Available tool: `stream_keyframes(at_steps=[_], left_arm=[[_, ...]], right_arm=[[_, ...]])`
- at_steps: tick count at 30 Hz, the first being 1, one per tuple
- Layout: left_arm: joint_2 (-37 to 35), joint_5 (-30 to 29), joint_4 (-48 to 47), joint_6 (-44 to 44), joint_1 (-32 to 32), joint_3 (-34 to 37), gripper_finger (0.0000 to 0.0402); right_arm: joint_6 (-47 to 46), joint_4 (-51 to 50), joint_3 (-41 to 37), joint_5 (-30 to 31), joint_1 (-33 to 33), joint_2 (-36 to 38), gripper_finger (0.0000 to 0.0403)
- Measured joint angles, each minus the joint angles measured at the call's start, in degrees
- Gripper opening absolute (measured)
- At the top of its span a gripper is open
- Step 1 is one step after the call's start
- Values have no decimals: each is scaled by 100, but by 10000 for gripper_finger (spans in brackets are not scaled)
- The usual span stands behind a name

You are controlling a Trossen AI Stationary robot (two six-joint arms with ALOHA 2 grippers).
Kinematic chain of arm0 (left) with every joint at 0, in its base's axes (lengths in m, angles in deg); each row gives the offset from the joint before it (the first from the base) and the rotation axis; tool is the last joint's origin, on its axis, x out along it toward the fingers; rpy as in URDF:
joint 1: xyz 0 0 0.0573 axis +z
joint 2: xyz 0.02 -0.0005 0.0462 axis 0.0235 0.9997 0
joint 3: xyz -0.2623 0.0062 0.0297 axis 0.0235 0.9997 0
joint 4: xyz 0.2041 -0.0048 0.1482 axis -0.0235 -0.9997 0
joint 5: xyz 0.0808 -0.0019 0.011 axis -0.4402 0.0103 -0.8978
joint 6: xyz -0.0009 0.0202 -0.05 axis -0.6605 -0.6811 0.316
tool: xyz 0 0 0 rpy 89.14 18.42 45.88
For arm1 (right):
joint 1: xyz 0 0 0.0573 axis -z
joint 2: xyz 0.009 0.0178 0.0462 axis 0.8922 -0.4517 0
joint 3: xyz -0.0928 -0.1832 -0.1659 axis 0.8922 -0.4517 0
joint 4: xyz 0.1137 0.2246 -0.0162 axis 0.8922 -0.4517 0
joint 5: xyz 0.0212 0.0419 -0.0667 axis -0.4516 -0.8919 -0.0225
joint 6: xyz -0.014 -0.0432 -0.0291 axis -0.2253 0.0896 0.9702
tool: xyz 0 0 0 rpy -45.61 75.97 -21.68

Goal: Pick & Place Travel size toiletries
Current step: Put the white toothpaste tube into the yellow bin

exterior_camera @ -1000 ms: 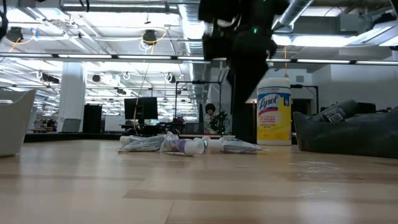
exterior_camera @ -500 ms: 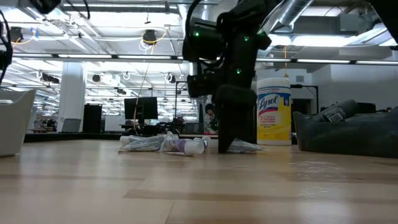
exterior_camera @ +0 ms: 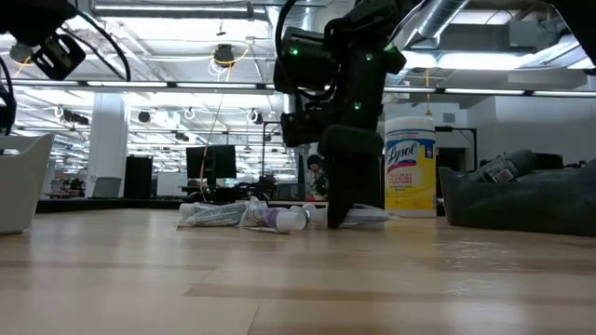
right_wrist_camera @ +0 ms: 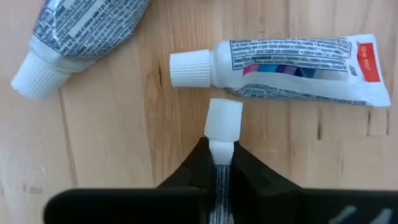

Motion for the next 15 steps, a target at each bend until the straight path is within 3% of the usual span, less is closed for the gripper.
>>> stream_keyframes(at_steps=[5,15], left_arm=[[-242,-28,449,-7,1,497,1],[-548,-179,1202,-12,0,1309,1]], right_arm=[[16,-189,-54,52,7,454,15],[-777,-1185,-24,58,-157,2358,8]])
